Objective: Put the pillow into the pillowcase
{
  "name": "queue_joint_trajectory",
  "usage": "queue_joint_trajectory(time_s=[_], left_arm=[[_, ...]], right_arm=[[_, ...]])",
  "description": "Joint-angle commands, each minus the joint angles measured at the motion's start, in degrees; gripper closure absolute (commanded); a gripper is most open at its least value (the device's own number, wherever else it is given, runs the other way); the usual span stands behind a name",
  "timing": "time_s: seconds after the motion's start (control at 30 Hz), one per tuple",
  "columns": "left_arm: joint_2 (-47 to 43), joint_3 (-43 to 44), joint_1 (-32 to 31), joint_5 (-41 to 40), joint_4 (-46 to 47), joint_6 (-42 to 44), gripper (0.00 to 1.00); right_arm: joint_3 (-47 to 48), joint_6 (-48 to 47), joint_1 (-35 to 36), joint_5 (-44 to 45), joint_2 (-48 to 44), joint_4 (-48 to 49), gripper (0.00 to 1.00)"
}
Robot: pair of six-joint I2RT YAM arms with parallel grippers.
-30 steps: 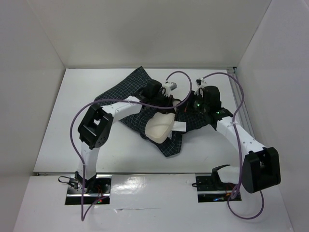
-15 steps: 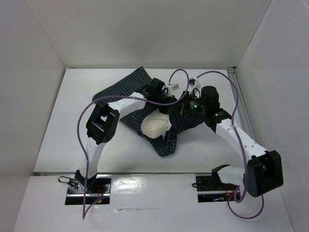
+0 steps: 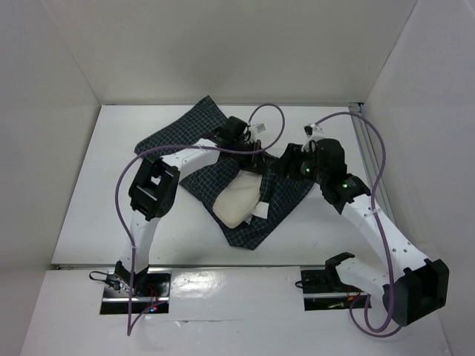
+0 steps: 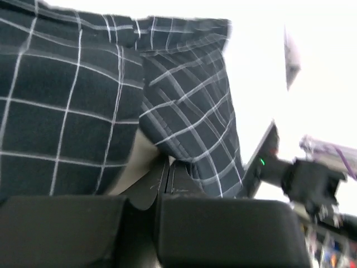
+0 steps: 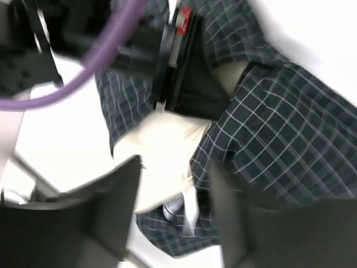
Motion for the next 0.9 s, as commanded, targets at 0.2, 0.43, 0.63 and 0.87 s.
queue_joint_trajectory(time_s=[0.2, 0.43, 0.63, 0.87], left_arm=[[2.1, 15.2, 2.3, -12.6, -15.9, 3.5, 0.84], [-9.7, 9.2, 2.3, -20.9, -22.5, 10.6, 0.23], [-13.8, 9.9, 2.3, -27.1, -29.8, 17.6, 0.50], [-25.3, -6.4, -5.1, -39.9, -31.7, 23.2, 0.33]], right_arm=[[9.0, 0.0, 0.2, 17.6, -1.3, -3.6, 0.32], [5.1, 2.5, 0.2, 19.9, -4.3, -8.0, 0.79], [0.8, 6.4, 0.2, 14.1, -2.4, -8.7, 0.61], [-5.4, 11.4, 0.2, 8.2, 0.0, -3.8, 0.56]])
